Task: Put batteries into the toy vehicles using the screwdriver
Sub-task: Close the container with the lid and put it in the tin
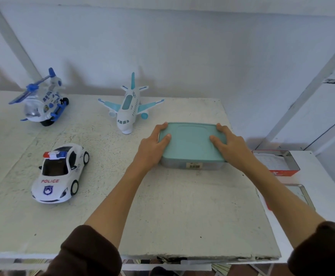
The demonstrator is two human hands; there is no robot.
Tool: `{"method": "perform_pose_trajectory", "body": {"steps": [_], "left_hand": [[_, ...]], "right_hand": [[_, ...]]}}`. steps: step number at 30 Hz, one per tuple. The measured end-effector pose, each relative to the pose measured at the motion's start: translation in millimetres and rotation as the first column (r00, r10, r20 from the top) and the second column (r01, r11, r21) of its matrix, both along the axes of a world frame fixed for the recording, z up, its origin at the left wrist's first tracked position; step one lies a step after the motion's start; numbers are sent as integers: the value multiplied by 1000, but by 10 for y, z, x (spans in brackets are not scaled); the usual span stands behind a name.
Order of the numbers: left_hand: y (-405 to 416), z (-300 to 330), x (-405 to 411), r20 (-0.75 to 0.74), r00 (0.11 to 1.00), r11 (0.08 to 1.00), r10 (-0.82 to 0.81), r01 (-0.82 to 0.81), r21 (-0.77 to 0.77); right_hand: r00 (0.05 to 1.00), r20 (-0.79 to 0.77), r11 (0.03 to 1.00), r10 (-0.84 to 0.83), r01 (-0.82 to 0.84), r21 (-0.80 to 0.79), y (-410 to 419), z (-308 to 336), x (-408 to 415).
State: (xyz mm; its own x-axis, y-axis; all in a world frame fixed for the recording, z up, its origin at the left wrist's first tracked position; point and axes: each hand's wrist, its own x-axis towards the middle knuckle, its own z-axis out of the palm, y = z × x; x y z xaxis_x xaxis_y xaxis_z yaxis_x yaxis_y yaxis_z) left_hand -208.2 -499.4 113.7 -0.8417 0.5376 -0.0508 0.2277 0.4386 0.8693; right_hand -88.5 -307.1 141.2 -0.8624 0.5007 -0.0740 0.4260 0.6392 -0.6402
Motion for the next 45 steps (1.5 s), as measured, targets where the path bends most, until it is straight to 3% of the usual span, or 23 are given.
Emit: {"method": "perform_pose_trajectory", "body": {"steps": [5,11,17,21,24,28,30,33,45], "left_hand": [[-19,32,-54,-17,999,997,-47,46,-66],[-9,132,-78,-87,978,956,-192,166,-243],[13,144,-102,-89,982,964,-169,145,-222],[-14,148,-121,-33,977,962,-209,200,-186],[-116,143,-129,88,977,981,-192,194,-15],[-203,21,-63,212,969,971,-125,75,227],[-178,-4,-14,258,961,954,-94,13,299],[-147,-7,16,310,947,932,-81,-39,360],[-118,-16,179,289,957,932,-33,-75,355]], "right_hand": [[993,120,995,18,-30,100,59,30,-7],[932,339,955,125,-206,214,76,116,-144],[900,425,946,94,-213,243,41,105,-189],[950,281,977,138,-177,119,62,76,-157],[980,97,981,171,-160,-109,206,31,-30],[989,-147,848,-15,-66,-526,298,-100,175],[961,-245,787,-125,-55,-615,251,-152,172],[933,-293,789,-208,-17,-614,158,-167,121],[879,-353,850,-320,101,-517,-15,-151,279]]}}
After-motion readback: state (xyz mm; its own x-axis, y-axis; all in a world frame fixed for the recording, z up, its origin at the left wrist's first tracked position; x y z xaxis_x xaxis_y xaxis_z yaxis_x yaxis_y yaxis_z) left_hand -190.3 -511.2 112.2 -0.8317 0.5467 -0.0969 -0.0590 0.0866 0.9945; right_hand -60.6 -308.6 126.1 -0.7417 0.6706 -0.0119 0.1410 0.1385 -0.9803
